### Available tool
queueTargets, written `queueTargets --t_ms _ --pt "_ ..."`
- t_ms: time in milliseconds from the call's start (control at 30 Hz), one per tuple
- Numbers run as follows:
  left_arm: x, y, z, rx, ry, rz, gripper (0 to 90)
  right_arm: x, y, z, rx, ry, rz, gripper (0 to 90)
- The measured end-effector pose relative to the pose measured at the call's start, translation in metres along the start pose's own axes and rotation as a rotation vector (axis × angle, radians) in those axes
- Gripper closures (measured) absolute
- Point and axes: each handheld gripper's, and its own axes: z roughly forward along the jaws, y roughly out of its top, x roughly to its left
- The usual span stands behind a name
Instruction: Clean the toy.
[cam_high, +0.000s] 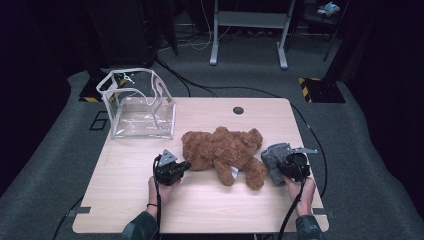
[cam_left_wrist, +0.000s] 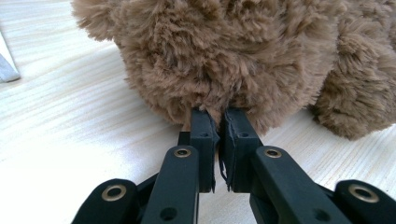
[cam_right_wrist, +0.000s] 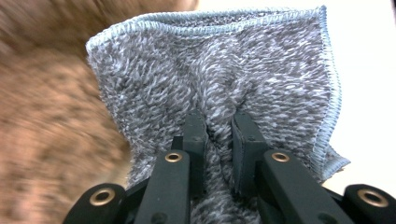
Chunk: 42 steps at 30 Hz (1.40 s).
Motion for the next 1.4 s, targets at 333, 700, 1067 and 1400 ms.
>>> queueTargets --t_ms 333,700,1067,1400 --pt "0.0 0.001 -0.001 0.004 0.01 0.014 83.3 0.055 0.053 -0.045 -0.136 0.083 -0.146 78.8" --pt "0.001 0.006 -0.002 0.021 0.01 0.011 83.2 0.129 0.083 -0.004 -0.064 0.151 -0.261 78.3" --pt "0.002 0.01 -0.001 0.024 0.017 0.008 83.3 0.149 0.095 -0.004 -0.088 0.239 -0.248 78.3" --pt "0.005 0.012 0.0 0.024 0.002 -0.036 83.4 0.23 0.115 0.016 -0.042 0.282 -0.381 78.1"
